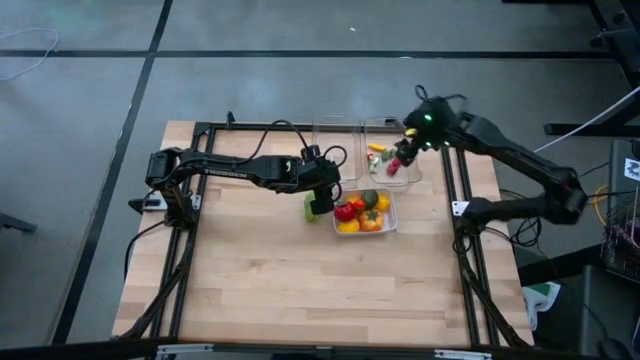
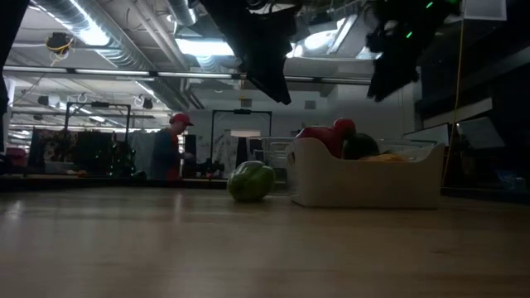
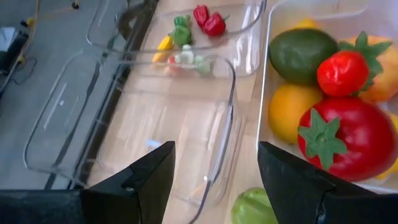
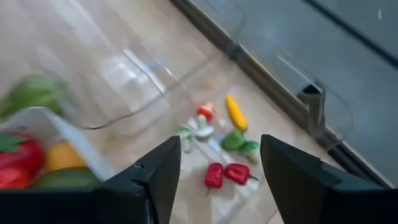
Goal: Sort produce into baskets
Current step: Put the chayote into the left transparent bin
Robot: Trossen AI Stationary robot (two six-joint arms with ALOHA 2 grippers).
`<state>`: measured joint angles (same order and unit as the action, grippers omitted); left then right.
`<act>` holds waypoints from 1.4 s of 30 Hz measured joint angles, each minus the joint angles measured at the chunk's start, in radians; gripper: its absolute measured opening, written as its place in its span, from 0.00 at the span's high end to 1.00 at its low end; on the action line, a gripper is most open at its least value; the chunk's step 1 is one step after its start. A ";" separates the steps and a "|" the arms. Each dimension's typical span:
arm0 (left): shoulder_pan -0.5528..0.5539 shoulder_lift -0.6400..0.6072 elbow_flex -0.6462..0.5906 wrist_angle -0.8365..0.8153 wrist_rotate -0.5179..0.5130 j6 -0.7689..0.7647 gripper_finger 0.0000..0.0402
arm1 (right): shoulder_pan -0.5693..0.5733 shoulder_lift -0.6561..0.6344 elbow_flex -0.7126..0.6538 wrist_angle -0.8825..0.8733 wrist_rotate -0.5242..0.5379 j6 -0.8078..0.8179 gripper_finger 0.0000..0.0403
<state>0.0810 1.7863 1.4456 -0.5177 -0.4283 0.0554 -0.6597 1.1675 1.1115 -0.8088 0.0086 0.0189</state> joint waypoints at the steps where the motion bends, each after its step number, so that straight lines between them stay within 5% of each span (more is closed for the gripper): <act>1: 0.000 0.000 0.000 -0.011 0.000 -0.008 0.44 | 0.017 -0.039 -0.010 0.002 0.000 0.000 0.46; 15: 0.000 0.000 0.000 -0.069 0.000 -0.202 0.44 | 0.242 -0.550 -0.438 0.326 -0.001 0.101 0.46; 24: 0.000 0.000 0.000 -0.070 0.000 -0.272 0.44 | 0.384 -0.629 -0.754 0.748 -0.081 0.133 0.46; 32: -0.003 0.000 0.000 -0.074 0.000 -0.314 0.44 | 0.398 -0.666 -0.794 0.636 -0.080 0.135 0.46; 42: -0.003 0.000 0.000 -0.074 0.000 -0.326 0.44 | 0.398 -0.867 -0.795 0.493 -0.053 0.133 0.46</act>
<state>0.0784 1.7866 1.4454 -0.5919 -0.4278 -0.2704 -0.2619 0.3003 0.3164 -0.3155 -0.0447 0.1521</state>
